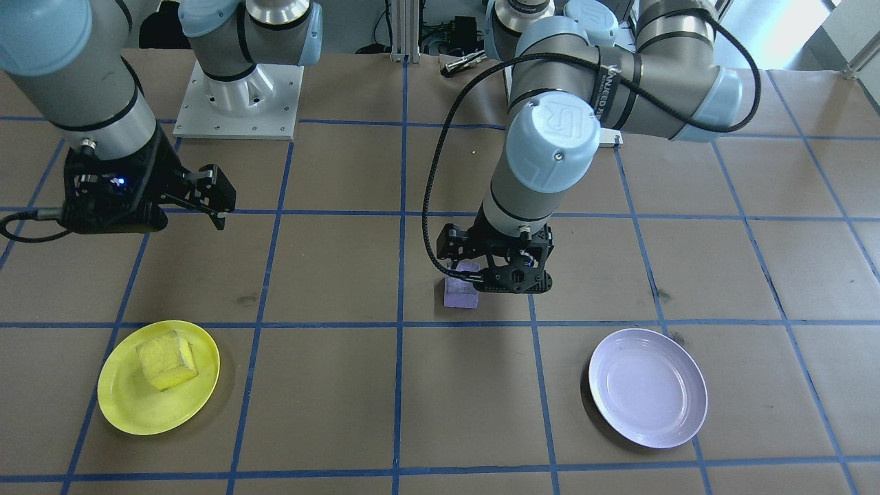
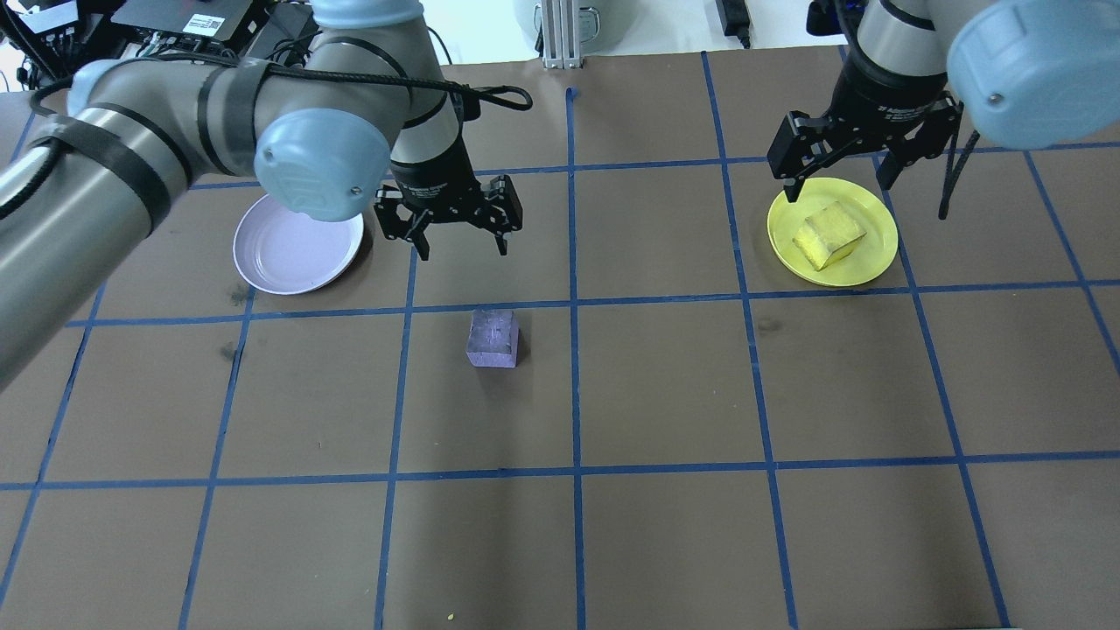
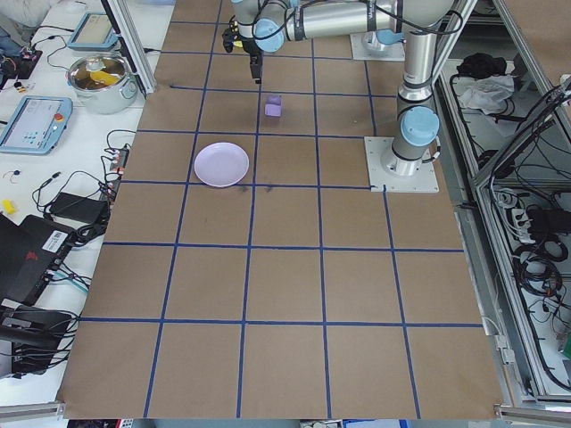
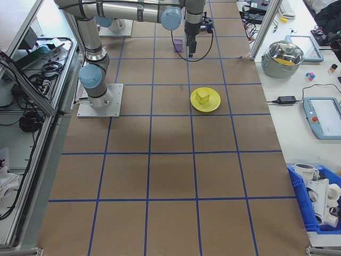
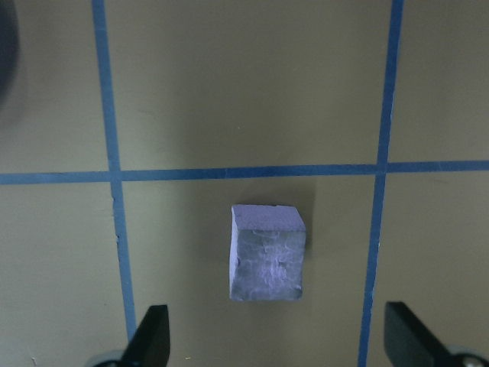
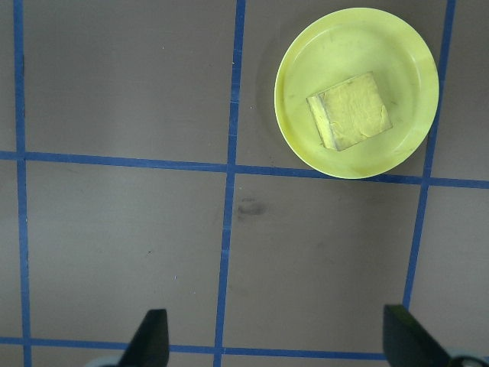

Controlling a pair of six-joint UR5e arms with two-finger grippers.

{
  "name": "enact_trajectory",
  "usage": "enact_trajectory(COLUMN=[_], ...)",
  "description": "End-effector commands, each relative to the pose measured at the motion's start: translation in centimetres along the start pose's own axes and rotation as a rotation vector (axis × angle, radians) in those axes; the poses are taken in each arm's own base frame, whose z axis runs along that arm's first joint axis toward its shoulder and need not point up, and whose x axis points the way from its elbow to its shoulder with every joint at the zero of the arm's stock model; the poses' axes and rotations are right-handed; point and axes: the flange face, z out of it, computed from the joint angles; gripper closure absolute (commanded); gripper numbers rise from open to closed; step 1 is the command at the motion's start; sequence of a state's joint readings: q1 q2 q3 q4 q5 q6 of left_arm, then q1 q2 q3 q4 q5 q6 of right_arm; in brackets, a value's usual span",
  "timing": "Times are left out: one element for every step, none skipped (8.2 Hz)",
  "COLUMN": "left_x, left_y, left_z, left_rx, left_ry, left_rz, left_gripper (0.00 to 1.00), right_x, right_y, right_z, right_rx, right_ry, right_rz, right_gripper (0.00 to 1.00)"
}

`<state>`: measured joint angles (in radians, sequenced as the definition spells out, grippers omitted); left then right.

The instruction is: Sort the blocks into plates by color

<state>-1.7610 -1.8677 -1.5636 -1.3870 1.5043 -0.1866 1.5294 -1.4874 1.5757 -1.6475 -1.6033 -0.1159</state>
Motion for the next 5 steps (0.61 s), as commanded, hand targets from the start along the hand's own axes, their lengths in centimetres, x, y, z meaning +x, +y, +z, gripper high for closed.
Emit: enact_trajectory(left_x=[1.6, 0.9, 0.8, 0.5, 0.5], left_y=[1.5, 1.8, 1.8, 2.1, 2.0], left_z=[5.3, 6.6, 8.9, 10.1, 10.4], left_rx=[-0.084, -0.067, -0.061, -0.050, -0.048], left_ry=[-0.029, -0.022, -0.020, -0.019, -0.018], left_rz=[0.035, 0.076, 0.045, 0.028, 0.027], left_gripper=[0.00, 0.00, 0.00, 0.00, 0.00], right_x=[0.3, 0.2, 0.2, 0.2, 0.1], right_y=[2.0, 2.0, 1.9, 1.9, 1.9], right_z=[-2.7, -2.6, -2.6, -2.5, -2.6], right_rx=[0.052, 0.054, 0.056, 0.053, 0.063], right_ry=[0.006, 0.002, 0.005, -0.001, -0.008], right_rz=[-0.004, 0.005, -0.005, -0.004, 0.004], right_gripper=[0.00, 0.00, 0.00, 0.00, 0.00])
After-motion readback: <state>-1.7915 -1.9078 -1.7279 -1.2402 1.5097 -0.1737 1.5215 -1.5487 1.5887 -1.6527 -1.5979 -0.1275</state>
